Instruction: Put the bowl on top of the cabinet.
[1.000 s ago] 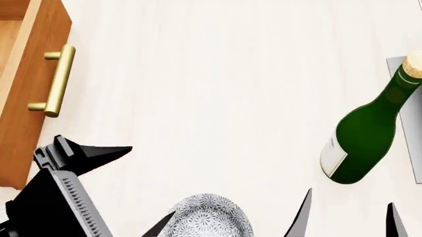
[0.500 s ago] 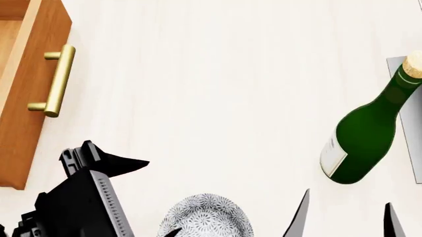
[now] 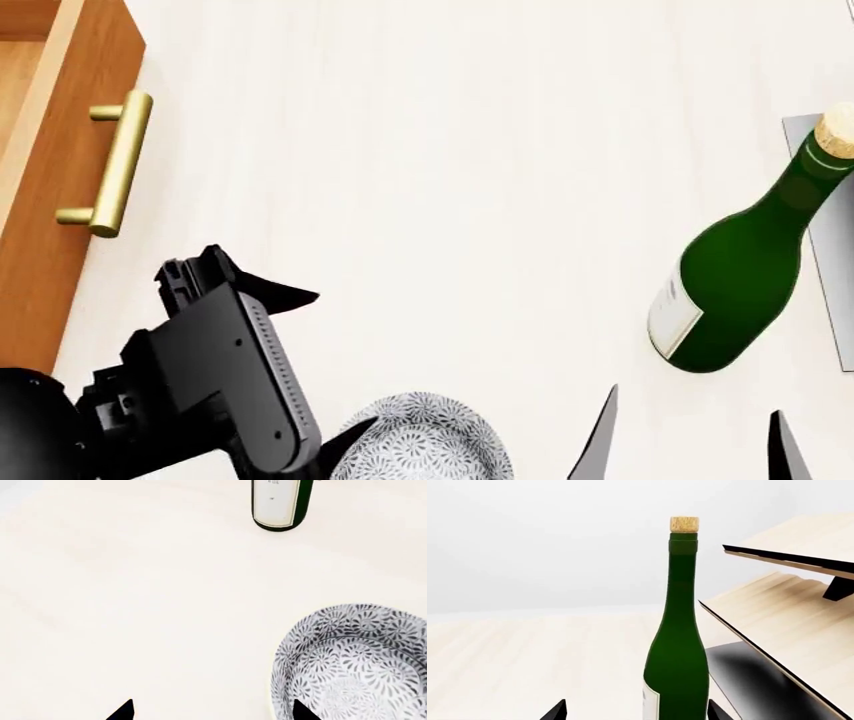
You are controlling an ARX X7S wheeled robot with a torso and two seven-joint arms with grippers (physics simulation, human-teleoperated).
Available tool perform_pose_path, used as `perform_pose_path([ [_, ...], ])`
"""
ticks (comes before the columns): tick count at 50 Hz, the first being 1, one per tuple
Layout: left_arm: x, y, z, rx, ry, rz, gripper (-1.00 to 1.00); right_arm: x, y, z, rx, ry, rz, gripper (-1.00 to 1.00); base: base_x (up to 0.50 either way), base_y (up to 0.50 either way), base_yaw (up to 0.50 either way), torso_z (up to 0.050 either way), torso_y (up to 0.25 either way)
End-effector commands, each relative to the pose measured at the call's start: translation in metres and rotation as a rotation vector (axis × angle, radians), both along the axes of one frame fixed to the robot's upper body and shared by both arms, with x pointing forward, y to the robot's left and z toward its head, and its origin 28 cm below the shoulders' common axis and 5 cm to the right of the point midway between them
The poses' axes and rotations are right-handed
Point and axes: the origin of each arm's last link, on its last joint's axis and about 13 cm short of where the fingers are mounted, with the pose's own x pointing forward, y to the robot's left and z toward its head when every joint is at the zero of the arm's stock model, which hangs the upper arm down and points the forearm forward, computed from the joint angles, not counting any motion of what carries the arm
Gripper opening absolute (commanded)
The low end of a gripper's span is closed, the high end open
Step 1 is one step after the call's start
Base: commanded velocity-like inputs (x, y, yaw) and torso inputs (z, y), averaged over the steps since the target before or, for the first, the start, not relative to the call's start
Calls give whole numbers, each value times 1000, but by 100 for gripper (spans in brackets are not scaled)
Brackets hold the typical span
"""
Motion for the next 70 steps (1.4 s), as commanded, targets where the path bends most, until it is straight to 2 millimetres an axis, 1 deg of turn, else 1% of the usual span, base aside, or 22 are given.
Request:
perform_pose_path([
  [1,16,-8,4,71,9,-4,100,0,0,0,-2,1,2,100,0,0,0,0,0],
  [6,18,-10,5,82,21,-17,100,0,0,0,-2,2,3,100,0,0,0,0,0],
  [7,19,-14,-1,126,45,-43,100,0,0,-1,-2,2,4,100,0,0,0,0,0],
  [11,18,-17,-7,169,54,-77,100,0,0,0,0,1,4,100,0,0,0,0,0],
  [16,20,-20,-5,177,69,-82,100,0,-1,1,3,0,4,100,0,0,0,0,0],
  [26,10,-25,-5,186,111,-180,100,0,-1,2,5,-2,6,100,0,0,0,0,0],
  [43,12,-29,-13,186,103,-194,100,-1,-1,2,3,-4,9,100,0,0,0,0,0],
  [55,19,-27,-26,209,114,-173,100,-1,0,2,-4,-4,11,100,0,0,0,0,-1],
  [56,20,-27,-27,210,115,-173,-100,-1,0,2,-3,-5,11,100,0,0,0,0,0],
  [70,20,-26,-30,228,91,-167,-100,-2,0,2,-5,-5,13,100,0,0,0,0,-4],
])
